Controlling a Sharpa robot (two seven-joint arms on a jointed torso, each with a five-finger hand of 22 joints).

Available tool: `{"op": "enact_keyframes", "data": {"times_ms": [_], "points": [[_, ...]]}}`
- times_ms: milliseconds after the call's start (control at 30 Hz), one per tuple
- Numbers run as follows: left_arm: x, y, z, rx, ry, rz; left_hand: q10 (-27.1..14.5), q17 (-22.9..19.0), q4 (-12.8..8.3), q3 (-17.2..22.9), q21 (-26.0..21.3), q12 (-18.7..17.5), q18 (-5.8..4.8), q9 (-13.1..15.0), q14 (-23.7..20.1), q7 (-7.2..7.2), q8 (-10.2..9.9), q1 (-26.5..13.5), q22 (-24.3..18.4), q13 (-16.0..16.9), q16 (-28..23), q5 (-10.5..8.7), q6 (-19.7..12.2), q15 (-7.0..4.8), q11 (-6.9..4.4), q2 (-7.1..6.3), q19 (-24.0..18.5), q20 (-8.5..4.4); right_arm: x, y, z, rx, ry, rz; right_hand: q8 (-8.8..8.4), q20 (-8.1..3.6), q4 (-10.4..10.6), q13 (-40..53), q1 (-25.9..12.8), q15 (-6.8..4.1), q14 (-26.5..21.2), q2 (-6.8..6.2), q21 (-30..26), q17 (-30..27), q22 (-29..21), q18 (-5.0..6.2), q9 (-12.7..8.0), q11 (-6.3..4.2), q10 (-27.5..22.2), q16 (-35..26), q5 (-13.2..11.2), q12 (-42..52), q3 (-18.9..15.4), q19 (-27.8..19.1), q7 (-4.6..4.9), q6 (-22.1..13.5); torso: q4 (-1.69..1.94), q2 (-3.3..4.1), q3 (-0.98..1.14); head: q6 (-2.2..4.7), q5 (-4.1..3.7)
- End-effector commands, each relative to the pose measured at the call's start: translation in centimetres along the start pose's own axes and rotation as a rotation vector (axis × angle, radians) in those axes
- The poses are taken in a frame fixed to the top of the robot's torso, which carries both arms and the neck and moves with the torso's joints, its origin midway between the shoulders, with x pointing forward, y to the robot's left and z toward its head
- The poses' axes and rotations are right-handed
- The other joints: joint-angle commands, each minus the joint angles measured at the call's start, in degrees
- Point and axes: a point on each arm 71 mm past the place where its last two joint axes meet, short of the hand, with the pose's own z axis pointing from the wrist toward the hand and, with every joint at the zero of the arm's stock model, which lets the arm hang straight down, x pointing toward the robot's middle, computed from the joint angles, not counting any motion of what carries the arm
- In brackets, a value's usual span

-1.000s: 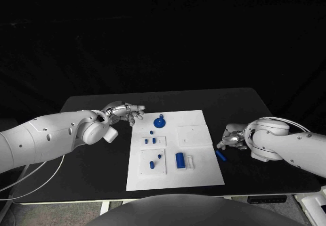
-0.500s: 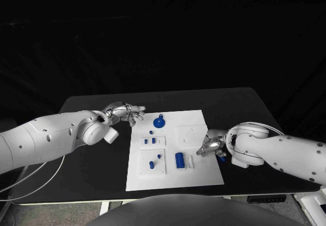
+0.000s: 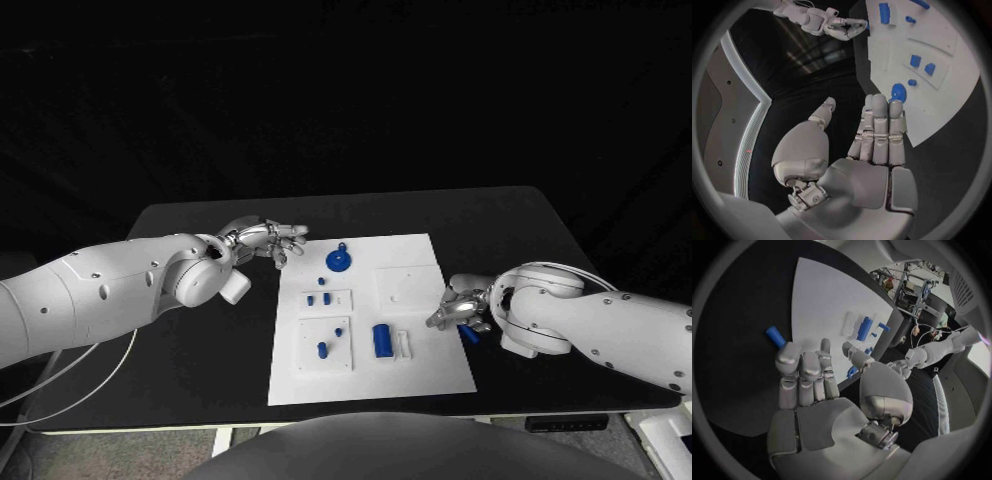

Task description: Assemble the parts on the task board

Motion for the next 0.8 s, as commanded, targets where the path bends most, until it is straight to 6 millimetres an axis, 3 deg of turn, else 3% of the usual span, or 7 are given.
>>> {"op": "enact_keyframes", "data": {"times_ms": [33, 233, 367, 533, 800], "points": [[0.0, -0.1, 0.0, 0.005, 0.007, -0.002, -0.4, 0.1, -0.4, 0.0, -0.3, 0.2, 3.4, -0.1, -0.3, -0.05, 0.2, 0.0, 0.1, 0.1, -0.3, -0.13, -0.5, 0.0, -0.01, 0.36, 0.1, -0.7, -0.5, -0.4, -0.2, -0.007, -0.06, -0.002, 0.19, -0.39, -0.2, 0.1, 0.2, -0.08, -0.1, -0.84, 0.3, -0.2, -0.1, 4.89, 0.0, 0.1, 0.3, -0.4, -0.1, -0.2, -0.2, 0.0, 0.18, -0.3, -0.06, 0.0, 0.14, 0.01, -0.02], [0.1, -0.1, 0.0, 0.005, 0.009, -0.001, -0.4, 0.1, -0.5, 0.0, -0.3, 0.2, 3.4, -0.1, -0.3, -0.05, 0.2, 0.1, 0.1, 0.1, -0.3, -0.13, -0.5, -0.01, -0.01, 0.35, 0.1, -0.7, -1.9, -2.8, -0.8, 0.038, -0.133, -0.07, -1.08, -0.59, -1.9, 0.4, 3.4, 0.72, 0.3, -4.88, 0.2, 0.0, -0.5, 4.89, 0.2, 1.12, 0.2, -0.2, -0.1, 0.2, -0.7, 0.5, 1.29, -3.8, -0.05, -0.02, 0.05, 0.01, -0.49], [0.1, -0.1, 0.0, 0.005, 0.01, 0.0, -0.4, 0.1, -0.5, 0.0, -0.3, 0.2, 3.4, -0.1, -0.3, -0.05, 0.2, 0.1, 0.1, 0.1, -0.3, -0.13, -0.6, -0.01, -0.01, 0.34, 0.1, -0.7, -2.4, -4.0, -1.0, 0.069, -0.162, -0.116, -1.23, -0.58, -1.7, 0.6, 5.0, 0.96, 0.4, -6.54, 0.0, 0.0, -0.7, 4.89, 0.5, 1.39, 0.2, -0.3, -0.1, 0.3, -0.6, 0.7, 1.57, -4.7, -0.05, -0.02, 0.02, 0.01, -0.55], [0.0, -0.1, 0.0, 0.004, 0.01, 0.0, -0.4, 0.1, -0.5, 0.0, -0.3, 0.2, 3.41, -0.1, -0.3, -0.05, 0.2, 0.1, 0.1, 0.1, -0.3, -0.13, -0.6, -0.01, -0.01, 0.32, 0.1, -0.71, -2.8, -5.0, -1.2, 0.107, -0.179, -0.202, -1.78, -0.47, -1.2, 0.7, 6.0, 1.33, 0.4, -7.61, -0.1, 0.0, -0.8, 4.89, 0.6, 1.79, 0.1, -0.4, -0.1, 0.4, -0.8, 0.7, 2.0, -6.2, -0.02, -0.02, 0.03, 0.01, -0.79], [0.1, -0.1, 0.0, 0.005, 0.014, 0.0, -0.4, 0.1, -0.5, 0.0, -0.3, 0.2, 3.41, -0.1, -0.3, -0.05, 0.2, 0.1, 0.1, 0.1, -0.3, -0.13, -0.6, -0.01, -0.02, 0.31, 0.1, -0.71, -2.5, -4.6, -0.5, 0.119, -0.167, -0.272, -1.34, -0.26, -0.7, 0.7, 6.6, 1.43, 0.4, -7.82, -0.1, 0.0, -0.9, 4.89, 1.0, 1.8, 0.0, -0.5, -0.1, 0.4, -0.9, 0.7, 1.97, -5.7, 0.04, 0.04, 0.01, 0.01, -1.03]]}}
